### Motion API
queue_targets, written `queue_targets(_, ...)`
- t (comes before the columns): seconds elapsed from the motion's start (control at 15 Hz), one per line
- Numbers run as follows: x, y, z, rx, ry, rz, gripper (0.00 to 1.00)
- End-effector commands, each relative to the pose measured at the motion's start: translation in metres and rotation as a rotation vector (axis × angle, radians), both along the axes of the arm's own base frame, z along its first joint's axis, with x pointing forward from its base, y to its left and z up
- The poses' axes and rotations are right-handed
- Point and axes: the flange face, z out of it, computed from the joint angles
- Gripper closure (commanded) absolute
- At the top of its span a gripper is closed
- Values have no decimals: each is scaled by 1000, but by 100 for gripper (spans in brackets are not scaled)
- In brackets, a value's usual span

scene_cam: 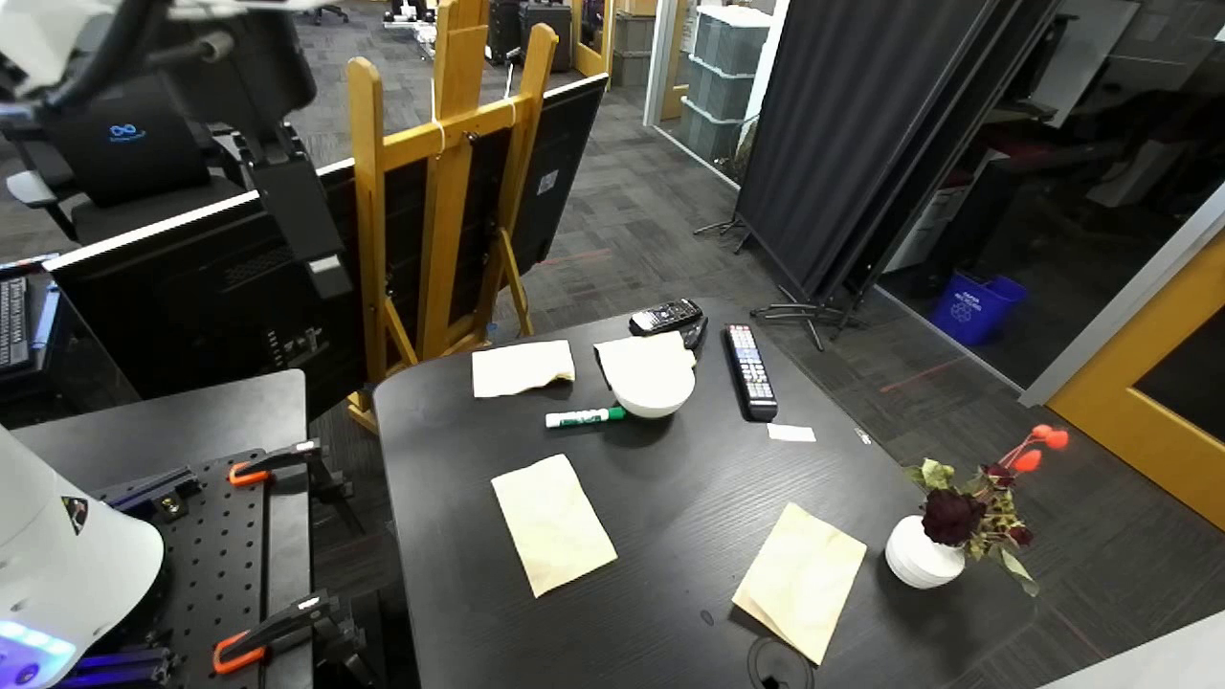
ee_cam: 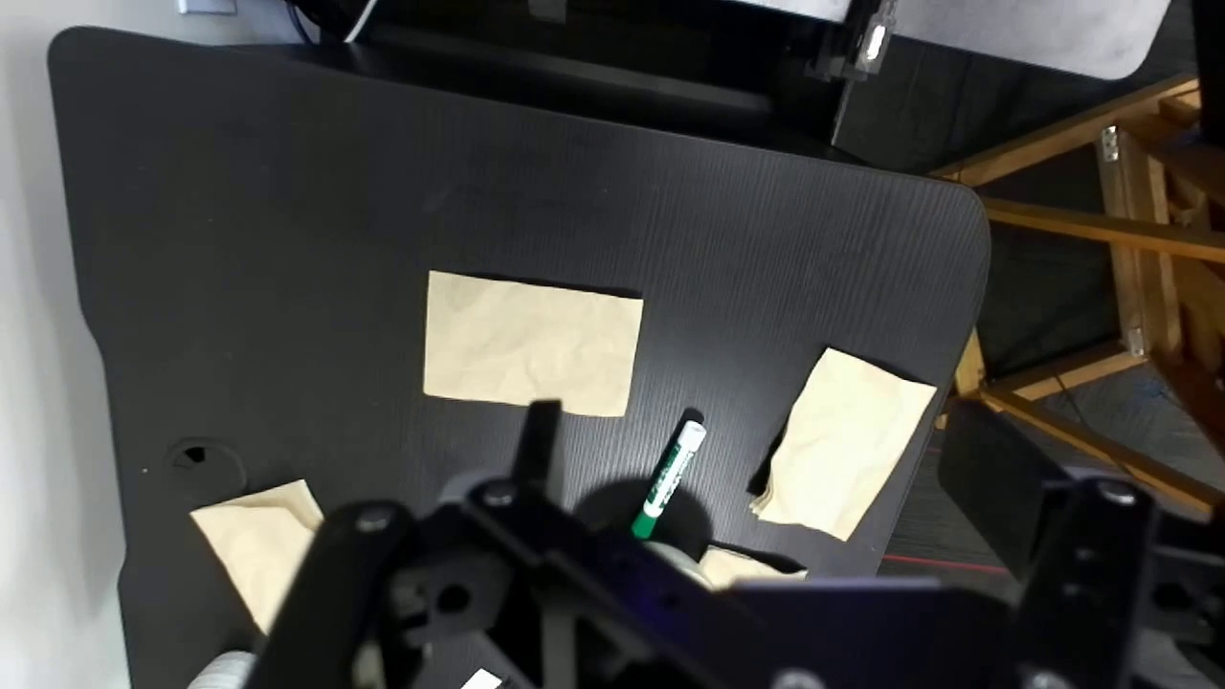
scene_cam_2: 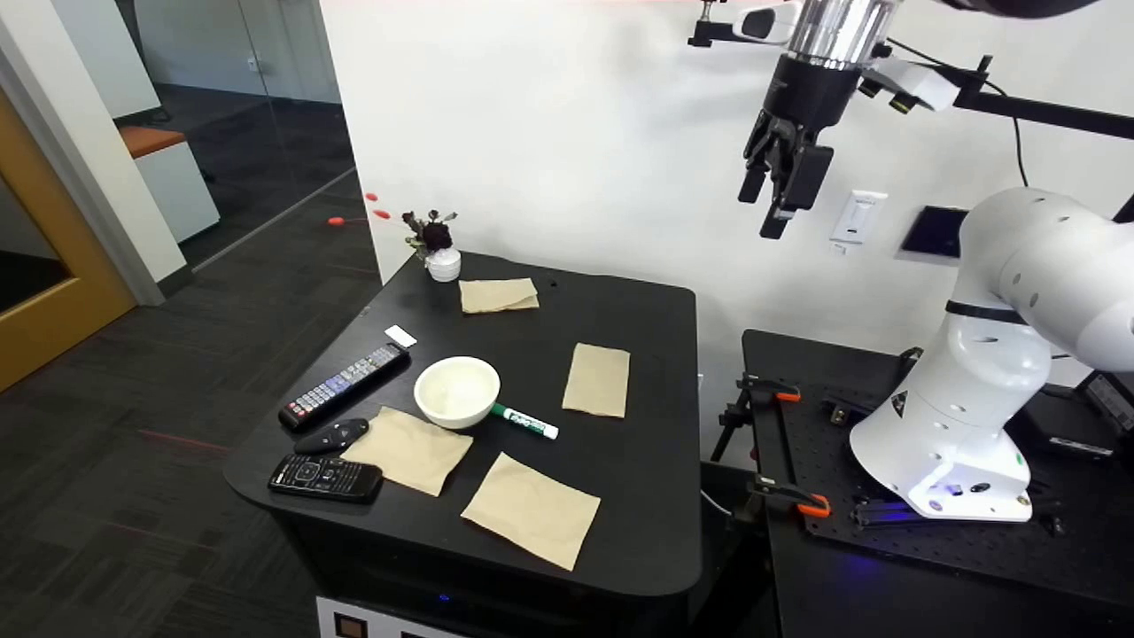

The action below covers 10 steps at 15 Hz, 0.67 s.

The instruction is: Put the marker in the bowl

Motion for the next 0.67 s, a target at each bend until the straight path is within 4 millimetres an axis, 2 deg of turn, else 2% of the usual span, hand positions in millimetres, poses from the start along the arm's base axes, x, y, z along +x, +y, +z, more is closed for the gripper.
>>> queue_targets(0.0,9,21,-37,-24,-2,-25,0)
queue_targets(0.2,18,36,-67,-44,-31,-53,0)
queue_targets(0.27,31,41,-71,-50,-40,-66,0)
queue_targets(0.47,45,53,-96,-55,-63,-107,0)
queue_targets(0.6,63,60,-111,-47,-72,-136,0)
